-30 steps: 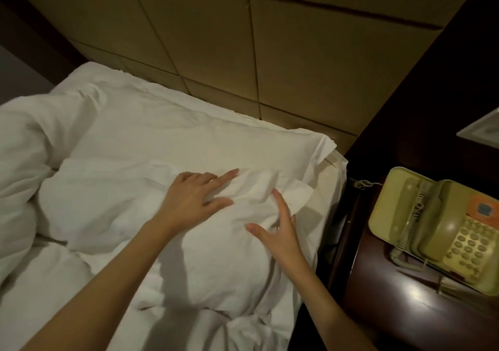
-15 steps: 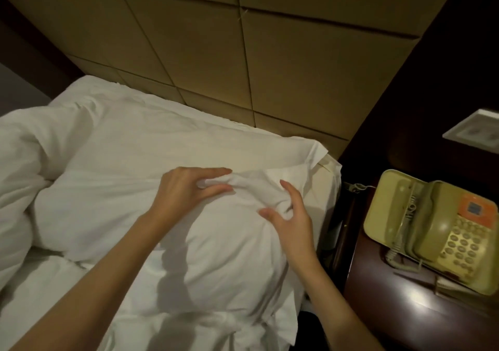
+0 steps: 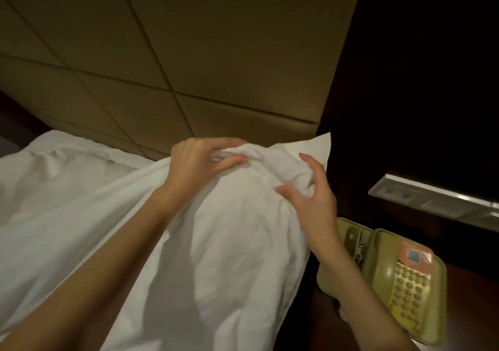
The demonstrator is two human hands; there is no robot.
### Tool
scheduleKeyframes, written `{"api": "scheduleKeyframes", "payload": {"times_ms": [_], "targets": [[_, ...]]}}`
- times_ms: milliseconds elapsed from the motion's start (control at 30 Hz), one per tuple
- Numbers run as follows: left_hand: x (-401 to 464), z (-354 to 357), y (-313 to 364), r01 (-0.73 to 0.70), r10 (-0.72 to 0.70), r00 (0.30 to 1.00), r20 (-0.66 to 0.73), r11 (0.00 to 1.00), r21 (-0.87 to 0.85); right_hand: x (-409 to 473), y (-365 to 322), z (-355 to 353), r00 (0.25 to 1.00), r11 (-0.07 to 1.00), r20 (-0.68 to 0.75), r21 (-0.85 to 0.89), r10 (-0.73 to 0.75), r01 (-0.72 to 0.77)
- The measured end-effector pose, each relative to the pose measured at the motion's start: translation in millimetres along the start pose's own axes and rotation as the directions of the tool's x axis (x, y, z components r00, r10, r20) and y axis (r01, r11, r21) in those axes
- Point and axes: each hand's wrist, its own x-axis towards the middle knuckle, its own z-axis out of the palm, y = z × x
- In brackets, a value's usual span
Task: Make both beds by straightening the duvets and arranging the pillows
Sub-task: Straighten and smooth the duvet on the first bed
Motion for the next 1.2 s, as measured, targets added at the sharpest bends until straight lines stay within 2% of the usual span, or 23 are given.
{"api": "scheduleKeyframes", "payload": {"times_ms": [67,133,200,533,667,767,900,1067,1200], "targets": [[-9.8,29.8,-11.0,0.06,-0.075,0.986,0.149,0.993,0.102,-0.6,30.9,-0.6,0.999,0.998,0.024,-0.044,0.046,-0.045],[-22.2,64.2,-26.9,0.107,-0.171,0.932,0.319,0.972,0.211,-1.9,68.4,1.2,0.992,0.989,0.02,-0.092,0.121,-0.118],[-32.8,93.4,-42.8,0.106,-0.201,0.903,0.38,0.961,0.257,-1.7,102.1,4.2,0.979,0.971,-0.003,-0.132,0.203,-0.201],[-53.5,167.5,-104.8,-0.061,-0.031,0.97,0.24,0.928,0.367,17.3,187.3,33.4,0.958,0.911,-0.091,-0.296,0.273,-0.288],[-57.4,186.5,-122.4,-0.089,-0.024,0.968,0.249,0.898,0.431,23.4,209.9,43.4,0.938,0.86,-0.053,-0.385,0.341,-0.335],[-56.3,198.0,-128.5,-0.051,-0.052,0.977,0.209,0.888,0.457,27.0,220.6,49.4,0.912,0.839,-0.028,-0.381,0.409,-0.388],[-59.2,206.4,-134.6,-0.116,0.029,0.985,0.168,0.835,0.538,24.3,225.4,48.1,0.9,0.838,-0.044,-0.349,0.434,-0.42],[-52.3,181.7,-118.4,-0.057,-0.112,0.947,0.302,0.865,0.498,13.1,207.8,40.5,0.941,0.861,-0.032,-0.396,0.336,-0.32],[-57.1,137.7,-121.1,-0.004,-0.189,0.929,0.318,0.855,0.518,7.8,171.7,54.9,0.965,0.863,0.048,-0.46,0.258,-0.208]]}}
